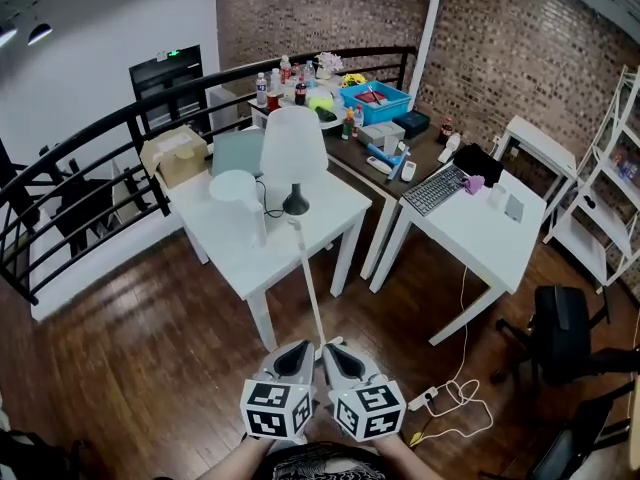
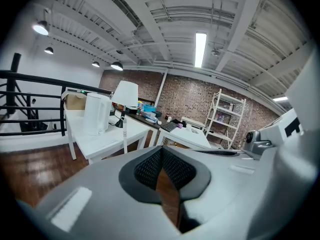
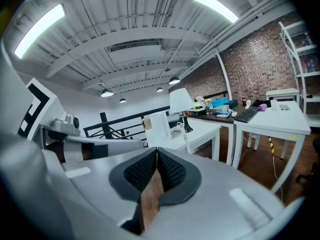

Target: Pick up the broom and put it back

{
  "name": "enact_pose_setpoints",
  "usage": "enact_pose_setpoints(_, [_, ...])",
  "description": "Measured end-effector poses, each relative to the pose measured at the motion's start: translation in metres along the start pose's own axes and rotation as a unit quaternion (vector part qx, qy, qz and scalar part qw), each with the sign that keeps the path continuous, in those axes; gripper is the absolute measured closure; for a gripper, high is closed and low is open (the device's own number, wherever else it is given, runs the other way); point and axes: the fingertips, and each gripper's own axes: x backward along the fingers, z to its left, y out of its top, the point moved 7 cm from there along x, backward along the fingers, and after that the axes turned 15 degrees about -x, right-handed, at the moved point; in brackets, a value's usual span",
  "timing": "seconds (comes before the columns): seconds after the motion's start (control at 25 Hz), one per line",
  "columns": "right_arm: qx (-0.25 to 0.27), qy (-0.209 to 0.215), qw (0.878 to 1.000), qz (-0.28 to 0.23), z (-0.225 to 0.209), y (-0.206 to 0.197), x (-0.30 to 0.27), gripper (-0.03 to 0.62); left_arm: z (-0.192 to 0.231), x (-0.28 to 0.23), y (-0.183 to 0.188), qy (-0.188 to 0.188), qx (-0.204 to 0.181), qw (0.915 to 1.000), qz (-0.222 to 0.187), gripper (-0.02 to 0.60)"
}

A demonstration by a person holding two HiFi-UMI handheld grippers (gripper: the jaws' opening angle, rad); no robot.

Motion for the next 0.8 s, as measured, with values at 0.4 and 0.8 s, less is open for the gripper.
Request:
enact_pose_setpoints(0.4, [-0.009, -0.001, 1.000, 0.004, -0.002, 0.006, -0.039, 0.585, 0.037, -0.020, -0.003, -0.003, 0.007, 0.9999, 0.007, 0.576])
enact_pose_setpoints(0.8, [-0.008, 0.035, 0.999, 0.013, -0.035, 0.031, -0.095, 0.572, 0.063, -0.067, 0.007, 0.036, 0.010, 0.9993, 0.010, 0.576])
